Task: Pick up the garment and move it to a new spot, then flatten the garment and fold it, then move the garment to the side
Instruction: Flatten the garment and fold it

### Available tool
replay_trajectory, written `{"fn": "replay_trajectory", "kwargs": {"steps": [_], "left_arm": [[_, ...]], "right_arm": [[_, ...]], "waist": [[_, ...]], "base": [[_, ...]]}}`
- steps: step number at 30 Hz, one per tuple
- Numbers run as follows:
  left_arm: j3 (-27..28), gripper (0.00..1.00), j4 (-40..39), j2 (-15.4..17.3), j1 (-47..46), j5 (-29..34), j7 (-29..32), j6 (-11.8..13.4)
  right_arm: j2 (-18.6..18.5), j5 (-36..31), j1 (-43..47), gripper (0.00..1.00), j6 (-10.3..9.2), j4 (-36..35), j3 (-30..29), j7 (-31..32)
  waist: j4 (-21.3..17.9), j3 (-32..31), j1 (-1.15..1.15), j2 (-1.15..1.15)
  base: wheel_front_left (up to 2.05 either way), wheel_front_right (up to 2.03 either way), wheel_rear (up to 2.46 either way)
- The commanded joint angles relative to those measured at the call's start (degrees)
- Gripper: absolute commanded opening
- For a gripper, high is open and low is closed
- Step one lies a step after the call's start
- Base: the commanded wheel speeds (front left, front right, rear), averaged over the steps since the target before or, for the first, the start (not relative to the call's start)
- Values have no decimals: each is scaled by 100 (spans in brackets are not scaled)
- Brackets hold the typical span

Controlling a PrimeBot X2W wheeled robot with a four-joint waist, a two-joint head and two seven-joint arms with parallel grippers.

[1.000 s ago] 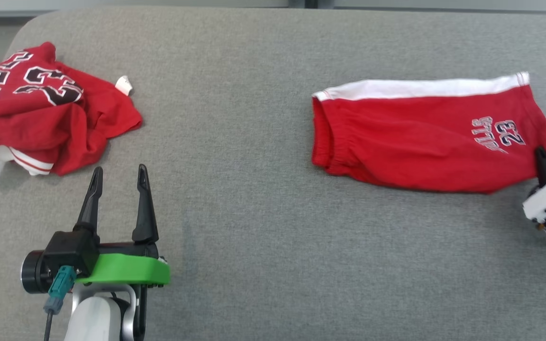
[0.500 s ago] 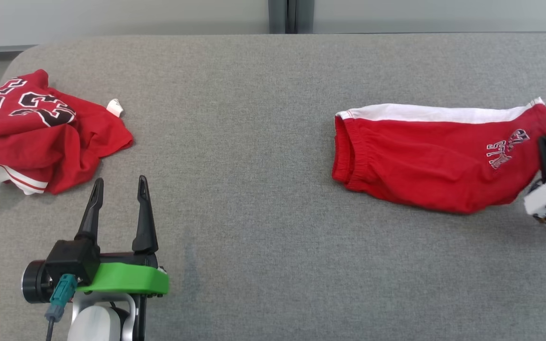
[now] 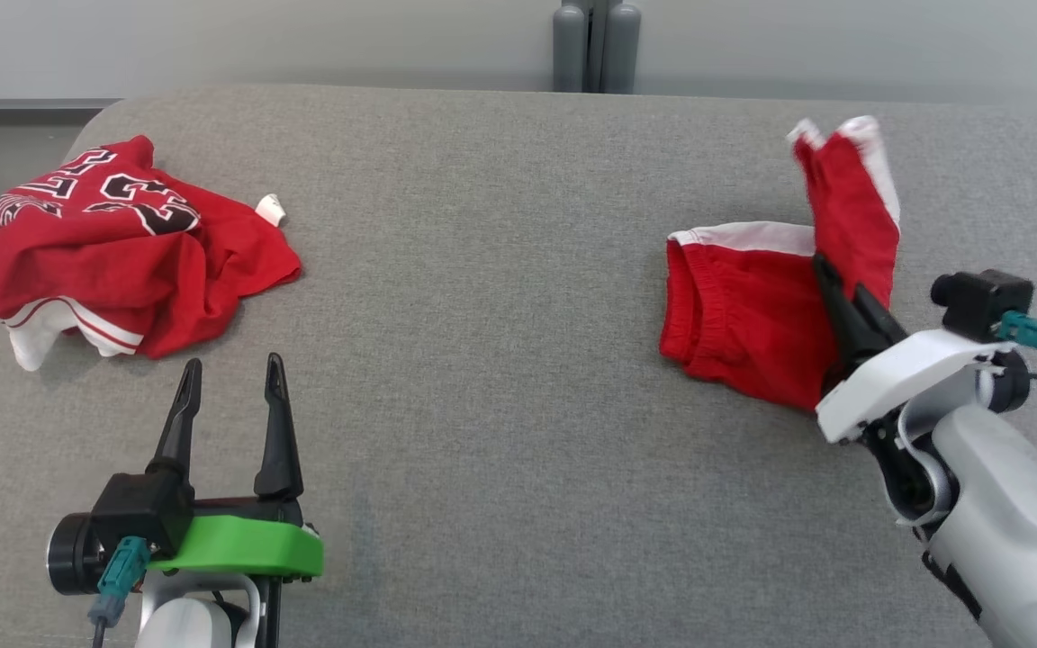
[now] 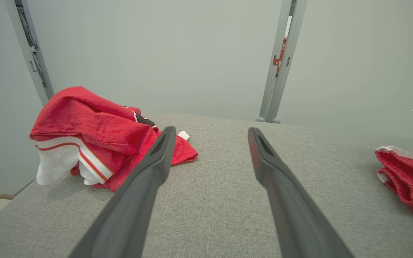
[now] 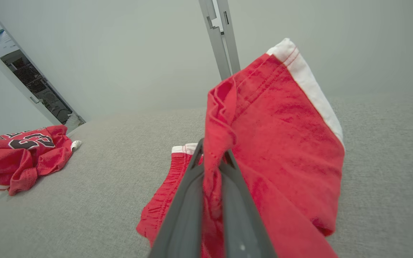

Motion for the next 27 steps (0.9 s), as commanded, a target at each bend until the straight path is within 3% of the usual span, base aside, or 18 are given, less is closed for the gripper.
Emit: {"fn": "replay_trajectory", "kwargs": {"steps": [1, 10, 11, 12, 19, 27], "left_arm": [[5, 100, -13, 11, 76, -72, -3, 21], [-139, 100, 24, 11, 51, -140, -3, 55], [-145, 100, 24, 11, 50, -146, -3, 61], [-153, 100, 23, 10, 47, -149, -3, 69], [-83, 100, 17, 11, 81, -95, -3, 89], [-84, 100, 24, 11, 99, -43, -3, 29]], "right_arm": [[71, -73, 135, 0, -6, -9, 111, 13], [558, -390, 417, 0, -6, 362, 707, -20], [554, -456, 413, 25, -6, 384, 707, -27], [574, -447, 440, 100, -6, 412, 714, -30], [410, -574, 567, 100, -6, -103, 188, -21], [150, -804, 1038, 100, -6, -796, -1098, -23]], "waist": [[105, -5, 0, 0], [383, 70, 0, 0], [395, 75, 0, 0], [402, 78, 0, 0], [306, 52, 0, 0], [222, 20, 0, 0]], "base": [[0, 0, 0], [0, 0, 0], [0, 0, 0], [0, 0, 0], [0, 0, 0], [0, 0, 0]]}}
